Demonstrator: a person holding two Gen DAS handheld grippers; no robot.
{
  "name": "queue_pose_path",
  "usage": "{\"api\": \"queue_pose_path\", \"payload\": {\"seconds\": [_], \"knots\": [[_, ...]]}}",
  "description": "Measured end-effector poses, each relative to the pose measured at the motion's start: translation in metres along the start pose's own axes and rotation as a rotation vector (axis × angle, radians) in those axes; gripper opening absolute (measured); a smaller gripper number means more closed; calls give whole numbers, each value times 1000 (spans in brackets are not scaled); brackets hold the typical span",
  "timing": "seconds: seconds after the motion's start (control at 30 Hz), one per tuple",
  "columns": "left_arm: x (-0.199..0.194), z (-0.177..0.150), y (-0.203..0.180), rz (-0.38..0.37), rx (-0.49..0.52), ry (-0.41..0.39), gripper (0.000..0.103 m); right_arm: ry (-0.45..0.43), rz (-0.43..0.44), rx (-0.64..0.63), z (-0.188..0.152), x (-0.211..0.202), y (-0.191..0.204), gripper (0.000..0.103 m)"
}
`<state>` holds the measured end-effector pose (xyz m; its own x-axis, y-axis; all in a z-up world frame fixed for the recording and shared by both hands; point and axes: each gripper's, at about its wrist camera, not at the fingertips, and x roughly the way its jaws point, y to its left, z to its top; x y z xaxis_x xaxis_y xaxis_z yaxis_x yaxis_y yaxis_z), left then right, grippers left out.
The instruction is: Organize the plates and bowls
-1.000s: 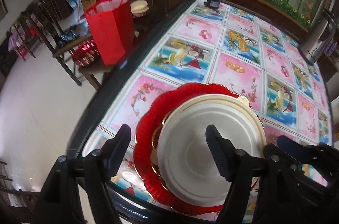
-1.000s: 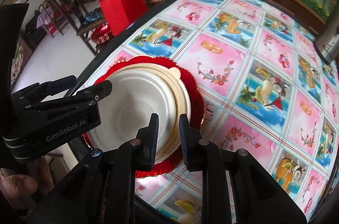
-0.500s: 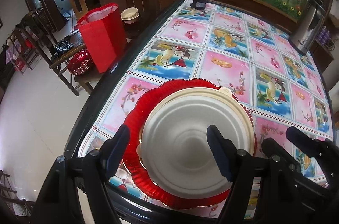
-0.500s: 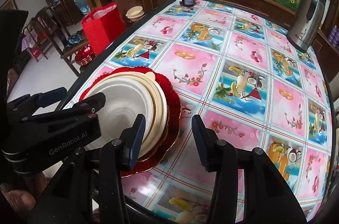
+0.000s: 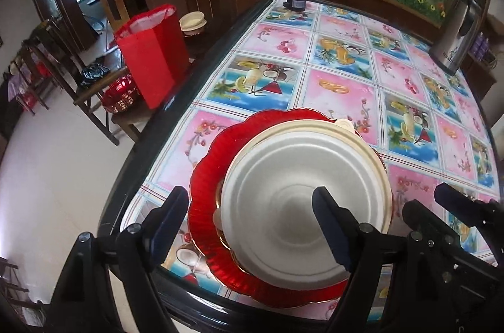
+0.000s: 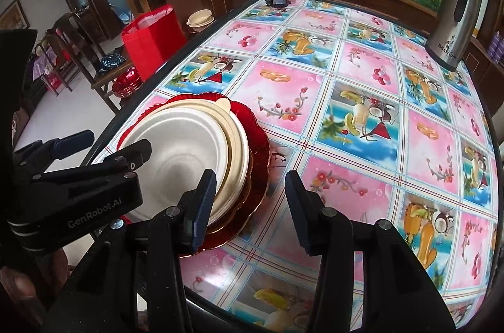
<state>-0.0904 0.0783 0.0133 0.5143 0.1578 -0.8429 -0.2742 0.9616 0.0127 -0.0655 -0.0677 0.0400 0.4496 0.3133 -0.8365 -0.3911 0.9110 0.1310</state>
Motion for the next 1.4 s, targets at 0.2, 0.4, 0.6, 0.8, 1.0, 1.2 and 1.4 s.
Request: {"api": "queue_pose_path", "payload": {"seconds": [0.2,0.4,0.6,0.8,1.0,1.2,1.4], "knots": [[1,0,1,-13,3,-4,81,-5,12,1,-1,0,0,46],[1,0,1,-11,3,-1,81,10,14,-21,-2,3,7,46],[0,0,3,-9,-4,1,81,17,17,-31,3,7,11,46],[0,1,8,-6,-14,1,81,21,26,-42,8,10,16,46],[0,0,16,1,-33,2,81,22,35,-60,11,13,23,46],[2,0,20,-4,-45,9,81,30,44,-68,13,16,25,46],[3,1,21,-14,-49,19,81,35,46,-70,13,17,25,46]]}}
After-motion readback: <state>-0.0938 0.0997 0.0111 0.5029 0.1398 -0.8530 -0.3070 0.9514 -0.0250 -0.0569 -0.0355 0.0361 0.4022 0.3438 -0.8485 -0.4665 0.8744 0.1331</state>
